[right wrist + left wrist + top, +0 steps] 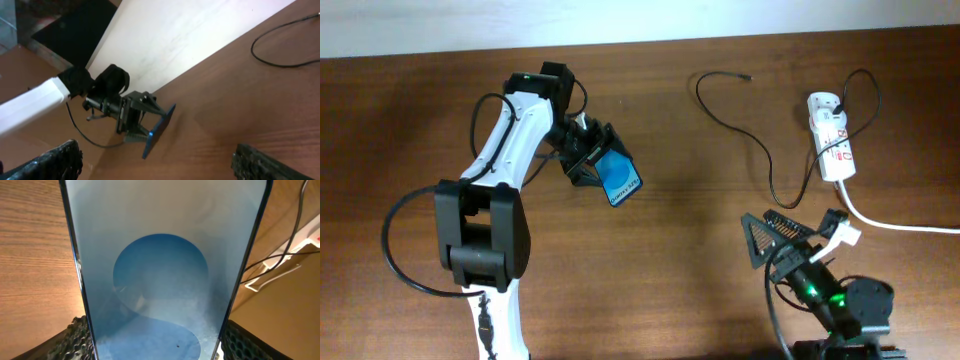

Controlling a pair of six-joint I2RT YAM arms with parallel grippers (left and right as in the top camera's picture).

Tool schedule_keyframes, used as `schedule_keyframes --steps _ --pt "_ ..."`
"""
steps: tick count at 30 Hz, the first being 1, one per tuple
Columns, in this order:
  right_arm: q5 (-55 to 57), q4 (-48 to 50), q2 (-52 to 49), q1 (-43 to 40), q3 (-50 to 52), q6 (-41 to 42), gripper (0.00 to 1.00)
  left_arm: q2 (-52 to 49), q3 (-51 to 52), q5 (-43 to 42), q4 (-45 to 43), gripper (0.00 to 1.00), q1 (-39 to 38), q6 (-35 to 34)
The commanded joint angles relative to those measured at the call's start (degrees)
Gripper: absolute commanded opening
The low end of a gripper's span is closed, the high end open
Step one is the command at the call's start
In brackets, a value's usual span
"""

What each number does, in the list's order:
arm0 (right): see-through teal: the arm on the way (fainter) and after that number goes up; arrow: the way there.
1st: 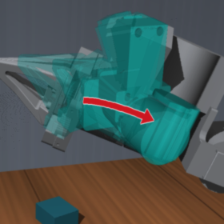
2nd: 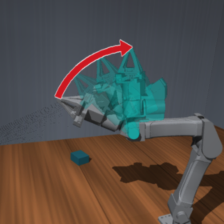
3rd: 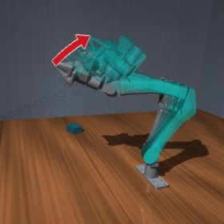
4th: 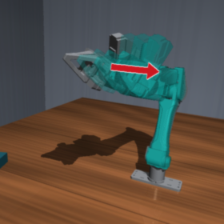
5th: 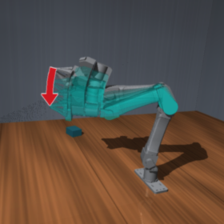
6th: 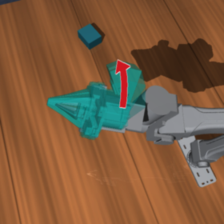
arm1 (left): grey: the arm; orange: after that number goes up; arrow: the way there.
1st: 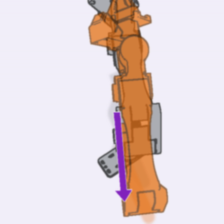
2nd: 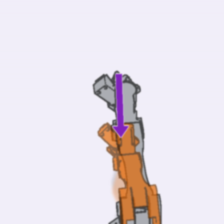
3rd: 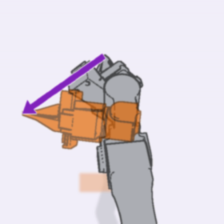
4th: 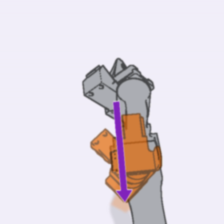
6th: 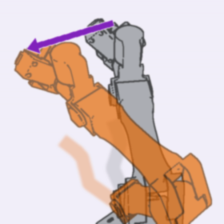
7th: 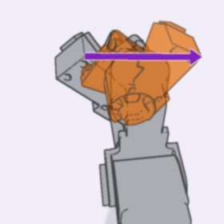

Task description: Plug charger to phone and switch on socket

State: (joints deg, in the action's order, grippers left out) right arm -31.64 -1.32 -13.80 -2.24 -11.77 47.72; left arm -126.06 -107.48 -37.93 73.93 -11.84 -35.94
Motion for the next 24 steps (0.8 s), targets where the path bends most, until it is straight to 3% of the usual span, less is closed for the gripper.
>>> schedule_keyframes --steps 1,4,6,8,12,15,19,24 --pt "-1.4 -4.4 -14.7 0.4 -10.1 -0.9 0.98 0.4 -1.3 -2.8 0.0 0.68 0.0 0.9" --pt "-2.6 -6.2 -28.2 4.5 -18.2 -0.9 0.98 0.4 -1.3 -3.2 0.0 0.68 0.0 0.9" --pt "-1.2 -1.6 -35.1 11.9 -19.6 -0.9 0.98 0.4 -1.3 -3.3 0.0 0.69 0.0 0.9" --pt "3.6 7.0 -44.9 19.1 -19.6 1.9 0.98 0.4 -1.3 -3.3 0.0 0.69 0.0 0.9" --pt "4.1 22.2 -58.4 24.5 -19.6 2.5 0.98 0.4 -1.3 -3.3 -0.9 0.7 0.0 0.8" --pt "14.5 32.7 -68.8 29.8 -19.6 7.9 0.98 0.4 -1.3 -3.3 -1.2 0.7 0.0 0.8" --pt "25.4 40.8 -75.4 36.0 -19.8 10.3 0.98 0.4 -1.3 -3.2 -2.8 0.7 -0.1 0.8" --pt "38.2 41.0 -77.8 39.8 -20.7 21.8 0.98 0.4 -1.3 -3.2 -5.2 0.7 -0.2 0.8"
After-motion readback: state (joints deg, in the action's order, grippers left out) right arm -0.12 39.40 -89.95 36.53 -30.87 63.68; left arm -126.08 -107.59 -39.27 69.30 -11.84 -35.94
